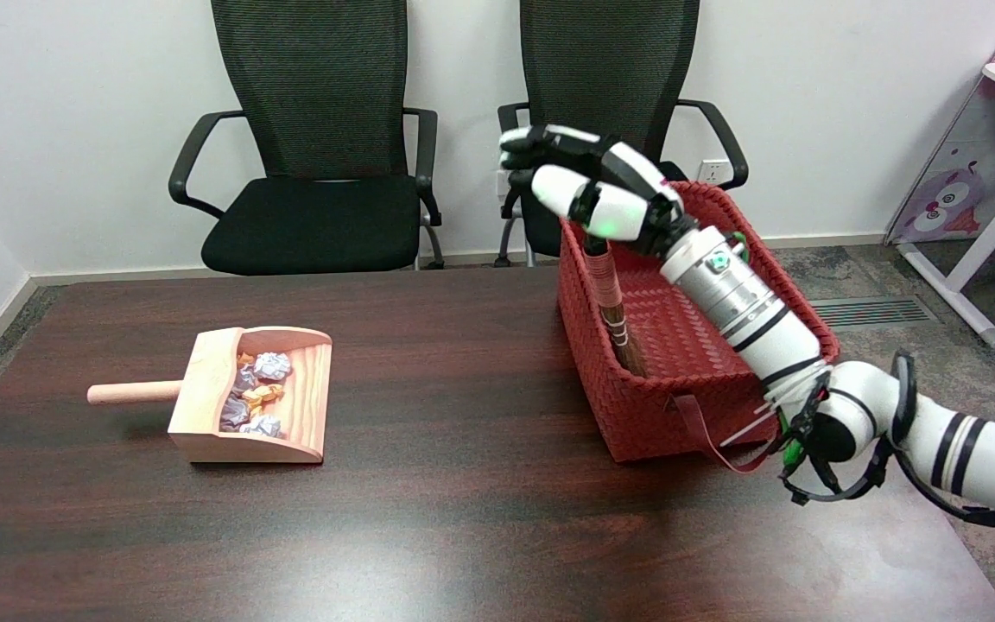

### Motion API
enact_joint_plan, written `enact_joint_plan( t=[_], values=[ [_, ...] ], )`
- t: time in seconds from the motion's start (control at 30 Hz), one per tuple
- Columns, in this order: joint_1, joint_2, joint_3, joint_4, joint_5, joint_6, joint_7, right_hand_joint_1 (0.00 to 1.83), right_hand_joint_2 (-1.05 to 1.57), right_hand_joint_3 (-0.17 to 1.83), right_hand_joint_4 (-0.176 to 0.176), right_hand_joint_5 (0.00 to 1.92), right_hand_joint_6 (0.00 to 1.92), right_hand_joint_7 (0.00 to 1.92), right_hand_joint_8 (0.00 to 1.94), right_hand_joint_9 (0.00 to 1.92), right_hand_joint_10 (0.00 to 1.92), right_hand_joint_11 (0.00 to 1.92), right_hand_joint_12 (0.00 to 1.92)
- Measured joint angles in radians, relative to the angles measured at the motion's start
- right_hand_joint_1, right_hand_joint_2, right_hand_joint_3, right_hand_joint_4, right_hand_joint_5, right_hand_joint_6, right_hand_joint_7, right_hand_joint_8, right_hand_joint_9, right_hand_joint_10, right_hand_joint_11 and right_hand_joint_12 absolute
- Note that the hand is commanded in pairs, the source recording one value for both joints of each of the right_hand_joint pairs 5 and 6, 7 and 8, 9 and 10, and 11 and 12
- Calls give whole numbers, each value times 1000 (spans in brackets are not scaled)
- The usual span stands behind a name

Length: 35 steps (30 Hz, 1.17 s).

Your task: Place the broom in the basket.

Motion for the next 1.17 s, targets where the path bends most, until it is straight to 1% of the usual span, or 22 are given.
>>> enact_joint_plan(
  t=[0.1, 0.17, 0.23, 0.37, 0.57, 0.73, 0.9, 1.17],
  values=[
    [-12, 12, 31, -25, 9, -1, -3, 686, 762, 976, -176, 404, 404, 404, 404, 254, 254, 450, 450],
    [-23, 19, 53, -40, 19, -16, -5, 677, 840, 898, -176, 454, 454, 454, 454, 312, 312, 548, 548],
    [-39, 26, 80, -55, 34, -41, -7, 675, 896, 844, -176, 510, 510, 510, 510, 347, 347, 594, 594],
    [-79, 41, 142, -84, 68, -99, -9, 679, 945, 821, -176, 566, 566, 566, 566, 383, 383, 666, 666],
    [-157, 79, 235, -123, 119, -172, -9, 692, 997, 838, -176, 595, 595, 595, 595, 445, 445, 799, 799],
    [-227, 139, 295, -155, 164, -219, -7, 692, 1034, 835, -176, 633, 633, 633, 633, 481, 481, 864, 864],
    [-273, 184, 329, -177, 195, -250, 4, 694, 1028, 866, -176, 644, 644, 644, 644, 499, 499, 892, 892],
    [-318, 227, 346, -205, 242, -298, 38, 693, 1030, 875, -176, 636, 636, 636, 636, 534, 534, 971, 971]
  ],
)
